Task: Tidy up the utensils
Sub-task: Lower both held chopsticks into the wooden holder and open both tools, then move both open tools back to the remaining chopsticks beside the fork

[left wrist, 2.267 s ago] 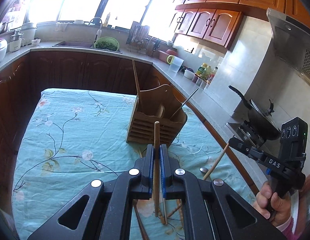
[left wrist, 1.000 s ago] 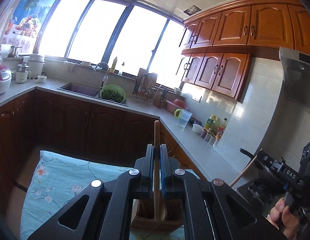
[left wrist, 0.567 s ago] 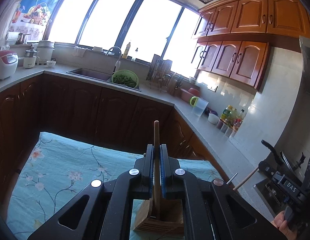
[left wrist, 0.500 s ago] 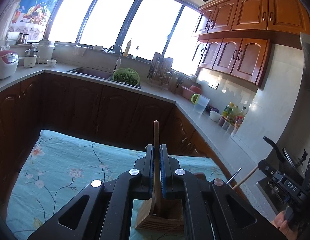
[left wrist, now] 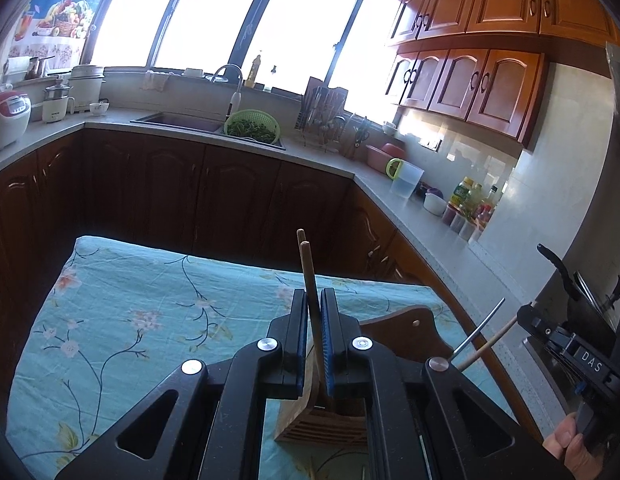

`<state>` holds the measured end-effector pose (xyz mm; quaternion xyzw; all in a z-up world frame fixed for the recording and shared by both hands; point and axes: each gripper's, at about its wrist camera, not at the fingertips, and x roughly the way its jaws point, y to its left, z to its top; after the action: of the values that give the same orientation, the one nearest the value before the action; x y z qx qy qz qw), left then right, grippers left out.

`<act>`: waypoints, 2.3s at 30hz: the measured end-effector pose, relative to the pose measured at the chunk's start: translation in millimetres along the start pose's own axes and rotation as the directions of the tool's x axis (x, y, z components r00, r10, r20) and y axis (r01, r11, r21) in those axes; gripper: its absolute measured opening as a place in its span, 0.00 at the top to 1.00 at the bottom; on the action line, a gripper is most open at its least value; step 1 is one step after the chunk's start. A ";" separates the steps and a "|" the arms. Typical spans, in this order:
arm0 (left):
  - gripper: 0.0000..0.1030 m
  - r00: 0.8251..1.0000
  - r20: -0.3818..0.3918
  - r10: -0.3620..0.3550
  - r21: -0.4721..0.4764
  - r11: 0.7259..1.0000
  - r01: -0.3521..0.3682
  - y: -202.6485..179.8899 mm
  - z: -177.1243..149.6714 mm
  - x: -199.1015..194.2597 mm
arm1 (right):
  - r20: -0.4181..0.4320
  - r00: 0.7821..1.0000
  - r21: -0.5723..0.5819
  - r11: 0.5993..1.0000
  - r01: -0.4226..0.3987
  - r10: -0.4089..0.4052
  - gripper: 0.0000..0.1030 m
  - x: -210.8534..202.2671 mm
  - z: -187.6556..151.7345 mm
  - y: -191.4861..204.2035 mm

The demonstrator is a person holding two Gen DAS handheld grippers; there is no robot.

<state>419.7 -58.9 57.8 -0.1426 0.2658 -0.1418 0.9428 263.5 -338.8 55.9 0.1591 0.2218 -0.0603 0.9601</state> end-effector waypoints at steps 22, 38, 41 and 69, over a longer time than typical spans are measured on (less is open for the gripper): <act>0.18 0.997 0.035 0.063 -0.039 0.997 -0.062 17.5 -38.1 -75.8 | 0.089 0.995 0.073 0.996 -0.054 0.048 0.05 -66.1 -13.4 -6.6; 0.18 0.992 -0.105 0.074 -0.096 0.992 -0.084 37.4 -110.8 -168.5 | -0.097 0.995 0.048 0.999 0.013 -0.008 0.05 -127.3 -126.8 -15.2; 0.18 0.987 -0.140 0.079 -0.107 0.990 -0.095 39.6 -124.9 -176.9 | -0.122 0.992 0.048 0.999 0.024 -0.018 0.05 -133.6 -141.2 -18.8; 0.19 0.953 -0.286 0.096 -0.046 0.992 -0.114 12.4 -124.5 -132.3 | -0.268 0.962 -0.047 0.998 0.048 -0.059 0.08 -91.0 -161.7 -12.4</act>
<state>246.4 -26.1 12.6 -0.1355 0.4096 -0.1021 0.8964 114.0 -292.7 -44.7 0.1405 0.3557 -0.0598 0.9220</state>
